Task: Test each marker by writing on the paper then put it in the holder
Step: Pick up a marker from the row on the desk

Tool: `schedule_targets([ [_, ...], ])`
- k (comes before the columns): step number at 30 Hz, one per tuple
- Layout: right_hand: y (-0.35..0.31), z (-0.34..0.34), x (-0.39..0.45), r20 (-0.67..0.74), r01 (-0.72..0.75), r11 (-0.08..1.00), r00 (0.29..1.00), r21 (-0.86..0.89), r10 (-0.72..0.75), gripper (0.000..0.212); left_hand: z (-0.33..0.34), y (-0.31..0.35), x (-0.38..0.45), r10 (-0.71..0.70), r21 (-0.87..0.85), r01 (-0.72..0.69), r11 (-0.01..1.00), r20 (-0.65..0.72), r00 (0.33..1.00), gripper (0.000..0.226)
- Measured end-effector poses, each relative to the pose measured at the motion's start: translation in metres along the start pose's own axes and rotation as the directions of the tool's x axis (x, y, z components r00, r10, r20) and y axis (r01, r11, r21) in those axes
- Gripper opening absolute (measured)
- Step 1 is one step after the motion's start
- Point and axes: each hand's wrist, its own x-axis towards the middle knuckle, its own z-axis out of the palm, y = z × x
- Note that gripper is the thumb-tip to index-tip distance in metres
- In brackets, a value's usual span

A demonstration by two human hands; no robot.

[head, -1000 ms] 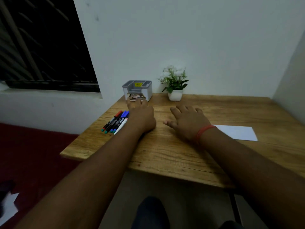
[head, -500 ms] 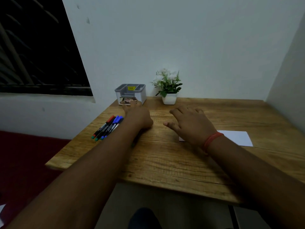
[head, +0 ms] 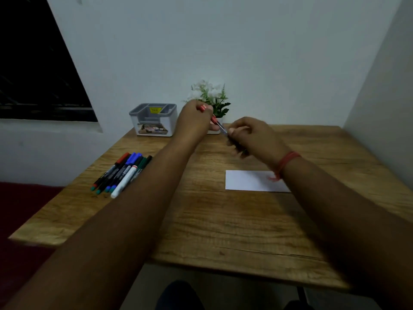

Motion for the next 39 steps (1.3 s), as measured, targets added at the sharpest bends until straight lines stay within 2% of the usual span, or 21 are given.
schedule_targets([
  [2, 0.0, -0.017, 0.006, -0.07, -0.02, 0.976, 0.997, 0.219, 0.036, 0.008, 0.007, -0.001, 0.0, -0.065, -0.244, 0.07, 0.967, 0.027, 0.997, 0.008],
  [4, 0.008, -0.026, 0.01, -0.142, -0.022, 0.89, 0.985, 0.455, 0.097, 0.007, 0.013, -0.014, -0.003, -0.095, -0.341, 0.123, 0.932, 0.097, 0.991, 0.008],
  [6, 0.02, -0.027, 0.013, -0.168, -0.015, 0.719, 0.969, 0.695, 0.183, 0.015, 0.019, -0.034, -0.008, -0.052, -0.263, 0.091, 0.96, 0.152, 0.987, 0.011],
  [8, 0.032, -0.02, 0.016, -0.143, -0.023, 0.587, 0.962, 0.809, 0.235, 0.014, 0.025, -0.048, -0.015, 0.027, -0.117, -0.001, 0.993, 0.221, 0.975, 0.016],
  [10, 0.037, -0.009, 0.013, -0.089, -0.059, 0.598, 0.973, 0.8, 0.215, 0.01, 0.031, -0.054, -0.021, 0.089, 0.011, -0.098, 0.995, 0.309, 0.947, 0.016],
  [13, 0.04, 0.002, 0.012, -0.067, -0.087, 0.714, 0.981, 0.695, 0.184, 0.002, 0.034, -0.051, -0.025, 0.17, 0.098, -0.22, 0.971, 0.369, 0.914, 0.013],
  [18, 0.042, 0.001, 0.015, -0.171, -0.106, 0.805, 0.953, 0.583, 0.249, 0.017, 0.034, -0.051, -0.024, 0.219, 0.2, -0.297, 0.934, 0.338, 0.915, 0.02],
  [25, 0.04, 0.0, 0.024, -0.335, -0.102, 0.793, 0.868, 0.6, 0.366, 0.027, 0.051, -0.045, -0.023, 0.296, 0.268, -0.384, 0.883, 0.318, 0.901, 0.02],
  [33, 0.046, -0.004, 0.034, -0.39, -0.116, 0.791, 0.821, 0.601, 0.416, 0.032, 0.059, -0.045, -0.019, 0.253, 0.295, -0.353, 0.888, 0.329, 0.91, 0.013],
  [37, 0.051, -0.003, 0.04, -0.373, -0.108, 0.773, 0.828, 0.625, 0.418, 0.031, 0.061, -0.041, -0.02, 0.199, 0.286, -0.306, 0.908, 0.349, 0.916, 0.013],
  [39, 0.056, -0.023, 0.045, -0.418, -0.098, 0.757, 0.785, 0.646, 0.458, 0.031, 0.054, -0.042, -0.02, 0.147, 0.301, -0.263, 0.916, 0.358, 0.922, 0.014],
])
